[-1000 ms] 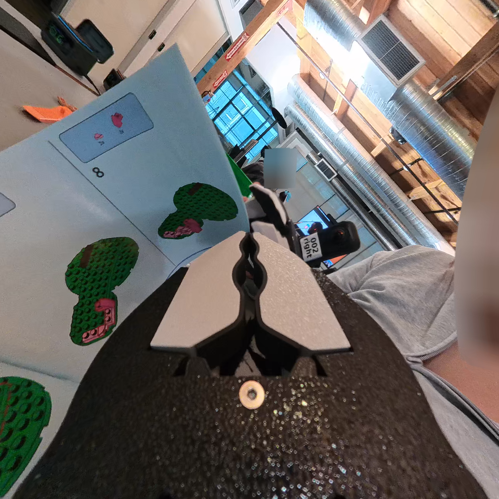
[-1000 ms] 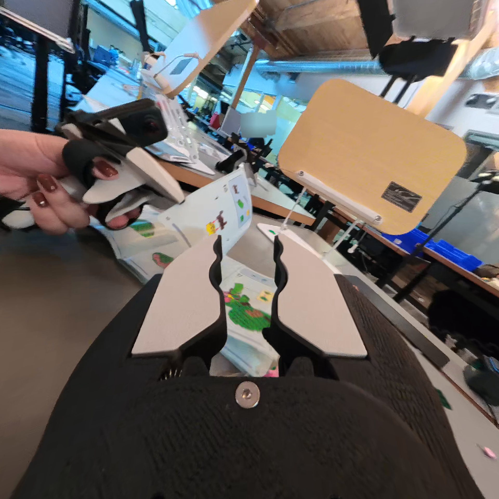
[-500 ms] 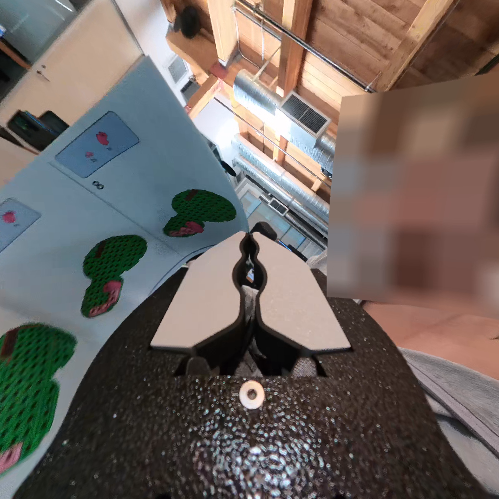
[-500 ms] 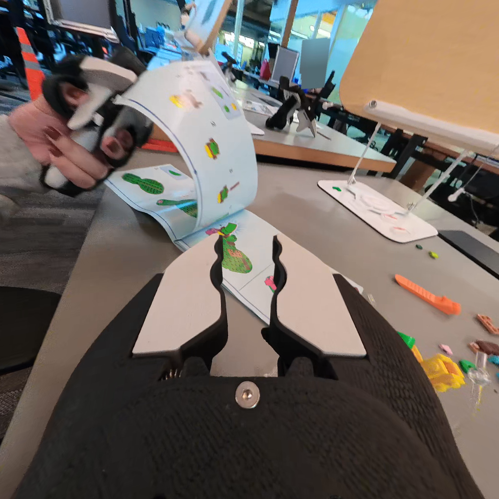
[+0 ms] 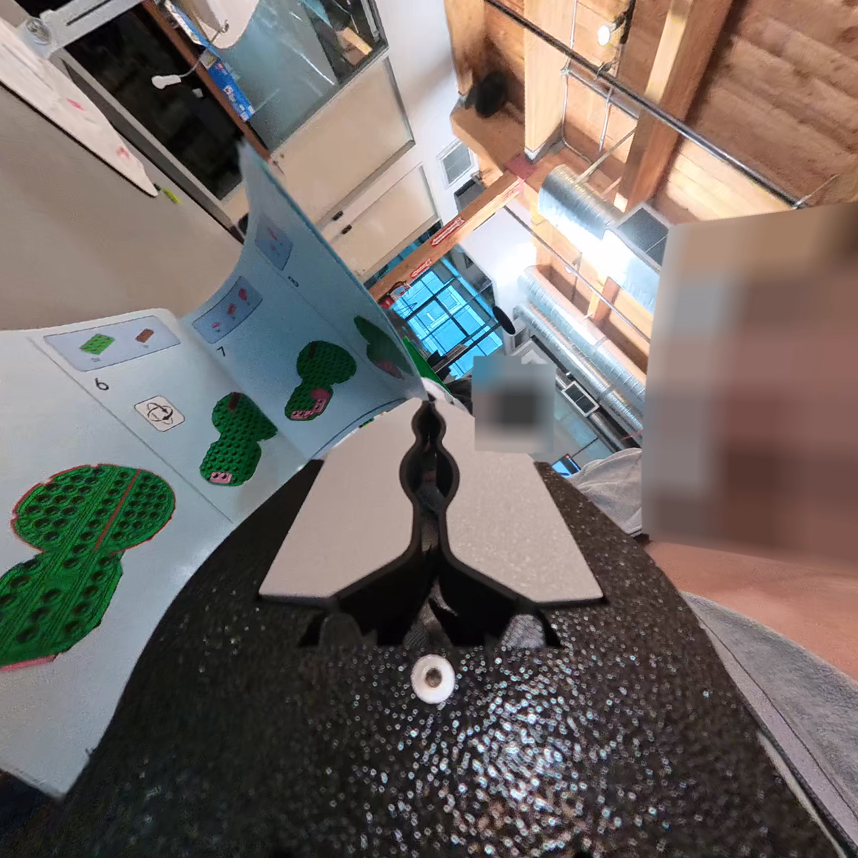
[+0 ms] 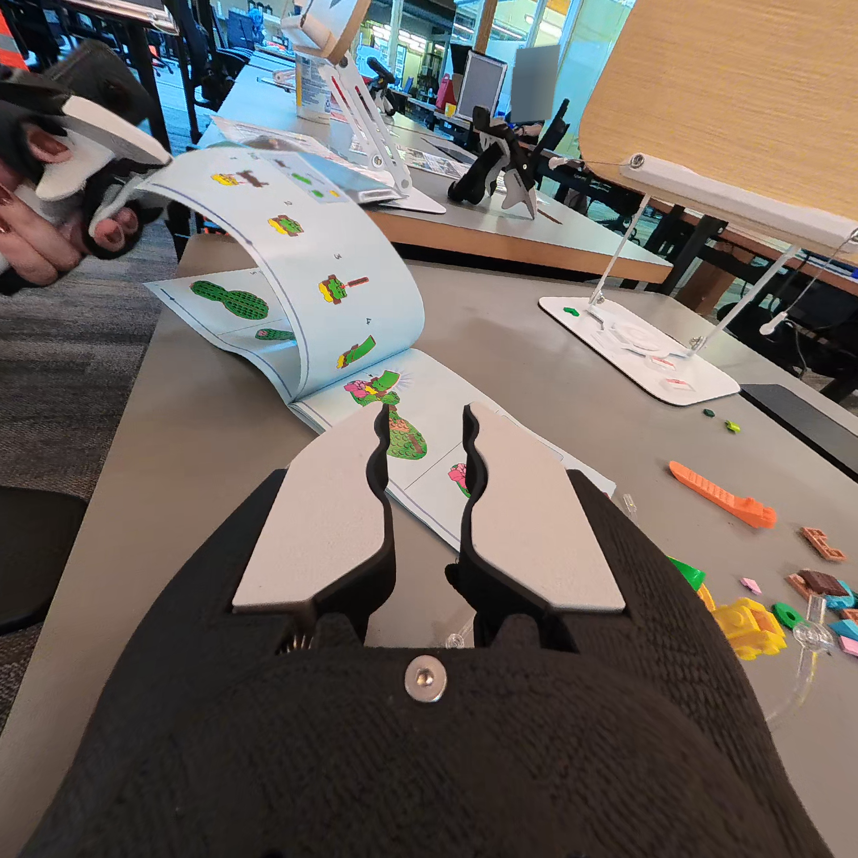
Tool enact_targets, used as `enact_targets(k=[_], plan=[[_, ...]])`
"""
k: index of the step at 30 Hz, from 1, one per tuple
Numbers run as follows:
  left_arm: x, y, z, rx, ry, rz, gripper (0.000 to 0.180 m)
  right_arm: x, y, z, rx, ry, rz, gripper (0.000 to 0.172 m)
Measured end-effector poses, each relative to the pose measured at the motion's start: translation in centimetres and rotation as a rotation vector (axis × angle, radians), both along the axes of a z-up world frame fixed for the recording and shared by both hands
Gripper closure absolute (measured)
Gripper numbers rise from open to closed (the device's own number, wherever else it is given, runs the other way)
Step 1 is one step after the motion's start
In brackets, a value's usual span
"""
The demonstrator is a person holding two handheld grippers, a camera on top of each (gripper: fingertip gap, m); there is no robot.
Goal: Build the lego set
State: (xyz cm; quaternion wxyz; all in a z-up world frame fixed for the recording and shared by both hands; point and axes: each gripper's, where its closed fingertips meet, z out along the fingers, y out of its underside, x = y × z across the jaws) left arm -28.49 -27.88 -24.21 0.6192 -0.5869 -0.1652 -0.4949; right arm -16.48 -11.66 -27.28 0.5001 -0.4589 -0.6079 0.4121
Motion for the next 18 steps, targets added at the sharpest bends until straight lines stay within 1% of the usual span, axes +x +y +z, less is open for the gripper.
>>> enact_targets(k=[7, 13, 18], plan=[[-0.6, -0.5, 0.2, 0.006, -0.01, 0.031, 0.18, 0.0, 0.0, -0.1, -0.002, -0.004, 0.009, 0.144], [-0.5, -0.4, 0.4, 0.02, -0.013, 0.018, 0.18, -0.1, -0.1, -0.2, 0.011, -0.01, 0.011, 0.145], [-0.2, -0.4, 1.1, 0.048, -0.004, 0.011, 0.18, -0.1, -0.2, -0.2, 0.016, -0.012, 0.012, 0.145]])
